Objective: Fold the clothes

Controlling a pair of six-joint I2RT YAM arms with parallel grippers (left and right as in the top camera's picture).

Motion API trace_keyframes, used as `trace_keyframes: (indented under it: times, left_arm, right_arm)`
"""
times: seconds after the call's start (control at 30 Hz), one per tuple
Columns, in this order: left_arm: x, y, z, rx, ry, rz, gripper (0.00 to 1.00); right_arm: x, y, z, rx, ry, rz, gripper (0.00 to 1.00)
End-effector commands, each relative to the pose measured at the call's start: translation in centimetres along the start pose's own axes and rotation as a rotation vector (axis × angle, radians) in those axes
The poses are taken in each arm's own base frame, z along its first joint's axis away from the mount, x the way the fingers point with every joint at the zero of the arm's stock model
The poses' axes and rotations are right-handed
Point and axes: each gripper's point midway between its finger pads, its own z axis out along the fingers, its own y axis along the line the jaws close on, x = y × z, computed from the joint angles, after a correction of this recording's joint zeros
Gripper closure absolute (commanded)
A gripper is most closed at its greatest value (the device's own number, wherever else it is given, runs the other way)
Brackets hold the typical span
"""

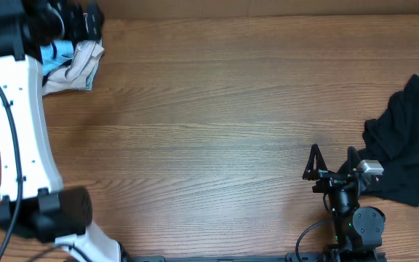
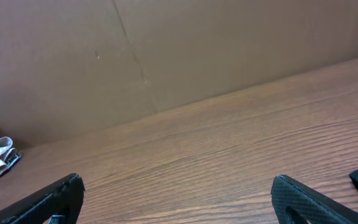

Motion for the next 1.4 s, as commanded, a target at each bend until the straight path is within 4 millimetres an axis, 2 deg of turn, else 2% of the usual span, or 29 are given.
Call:
trace_keyframes:
  times: [0.0, 0.37, 0.47, 0.57, 0.67, 0.93, 1.37]
  left_arm:
    - [4.4, -1.7, -2.3, 0.020, 0.056, -0.027, 0.00]
    - [21.9, -6.0, -5.9, 0.065, 0.239, -0.045, 0.00]
    - [25.2, -5.5, -6.4, 0.013, 0.206, -0.018, 0.00]
    - [26.4, -5.9, -5.8, 0.020, 0.072, -0.012, 0.00]
    - [26.9, -6.7, -4.9, 0.062, -0.174, 0.021, 0.00]
    - [26.8, -6.7, -4.4, 0.068, -0.546, 0.014, 0.00]
    - [27.2, -5.9, -3.7, 0.027, -0.711, 0.054, 0.00]
  right_arm:
    - [0.1, -0.3, 0.0, 0.010, -0.009, 0.002, 0.00]
    - [0.1, -0.3, 0.0, 0.010, -0.009, 0.002, 0.00]
    - [0.1, -0.3, 0.0, 0.010, -0.009, 0.002, 0.00]
    - [0.1, -0.3, 0.0, 0.010, -0.009, 0.002, 0.00]
    - [0.1, -0.3, 0.0, 0.010, -0.009, 0.002, 0.00]
    - [0.1, -0.3, 0.0, 0.010, -0.009, 0.002, 0.00]
    - [0.1, -0.3, 0.0, 0.010, -0.009, 0.002, 0.00]
